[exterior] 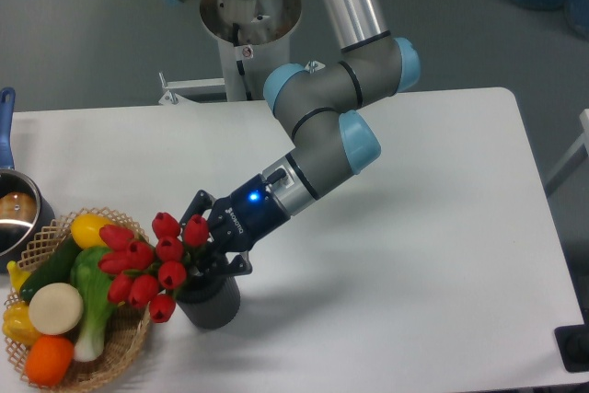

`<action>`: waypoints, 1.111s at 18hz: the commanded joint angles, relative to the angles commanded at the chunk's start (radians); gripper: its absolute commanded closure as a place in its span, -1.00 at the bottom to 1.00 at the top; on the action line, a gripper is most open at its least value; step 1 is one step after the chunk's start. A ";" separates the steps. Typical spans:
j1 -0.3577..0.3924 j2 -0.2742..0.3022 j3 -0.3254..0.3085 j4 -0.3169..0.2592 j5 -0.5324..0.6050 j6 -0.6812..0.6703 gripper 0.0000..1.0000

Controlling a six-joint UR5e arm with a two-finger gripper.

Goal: Pick up the flowers from the vase
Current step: 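Close the gripper on the bunch of tulip stems, then lift the gripped tulips straight up out of the grey vase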

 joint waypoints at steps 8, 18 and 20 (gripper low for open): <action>0.015 0.009 0.002 0.000 -0.024 -0.006 0.39; 0.049 0.069 -0.005 -0.002 -0.081 -0.012 0.38; 0.055 0.092 0.001 -0.002 -0.081 -0.053 0.38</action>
